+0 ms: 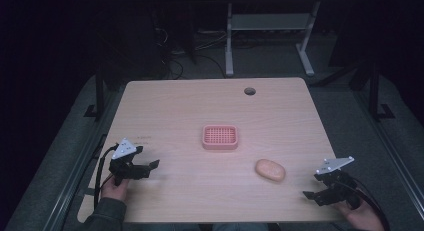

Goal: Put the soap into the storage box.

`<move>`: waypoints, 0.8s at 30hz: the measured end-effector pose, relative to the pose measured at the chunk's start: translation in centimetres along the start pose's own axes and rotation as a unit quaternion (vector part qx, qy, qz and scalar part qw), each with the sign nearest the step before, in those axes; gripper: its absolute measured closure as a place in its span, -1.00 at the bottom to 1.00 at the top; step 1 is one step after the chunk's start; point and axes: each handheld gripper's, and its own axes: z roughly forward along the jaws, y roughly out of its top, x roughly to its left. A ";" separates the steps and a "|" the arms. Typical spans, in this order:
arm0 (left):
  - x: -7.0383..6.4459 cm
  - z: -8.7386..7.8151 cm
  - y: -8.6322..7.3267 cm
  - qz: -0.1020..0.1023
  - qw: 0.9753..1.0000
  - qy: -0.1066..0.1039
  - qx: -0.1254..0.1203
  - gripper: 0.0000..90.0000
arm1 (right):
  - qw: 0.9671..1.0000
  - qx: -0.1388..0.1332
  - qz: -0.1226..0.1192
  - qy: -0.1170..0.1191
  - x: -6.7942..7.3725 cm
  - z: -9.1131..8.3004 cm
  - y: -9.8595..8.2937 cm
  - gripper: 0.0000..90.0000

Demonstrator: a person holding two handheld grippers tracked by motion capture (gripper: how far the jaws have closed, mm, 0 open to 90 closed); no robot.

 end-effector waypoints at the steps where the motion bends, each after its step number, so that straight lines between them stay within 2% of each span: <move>1: 0.0 0.0 0.0 0.001 1.000 0.000 0.001 -0.68 | 1.000 0.001 -0.002 0.002 0.1 0.0 0.1 -0.49; 6: -0.1 -0.1 0.0 0.002 1.000 0.001 -0.001 -0.68 | 1.000 0.021 -0.010 0.010 0.3 0.3 0.8 -0.50; 11: 0.0 -0.1 0.0 0.005 1.000 0.002 0.004 -0.68 | 1.000 0.023 -0.015 0.011 0.5 0.1 1.5 -0.53; 24: -0.1 -0.1 0.0 0.006 1.000 0.002 0.004 -0.68 | 0.997 0.045 -0.054 0.025 1.5 0.4 4.5 -0.55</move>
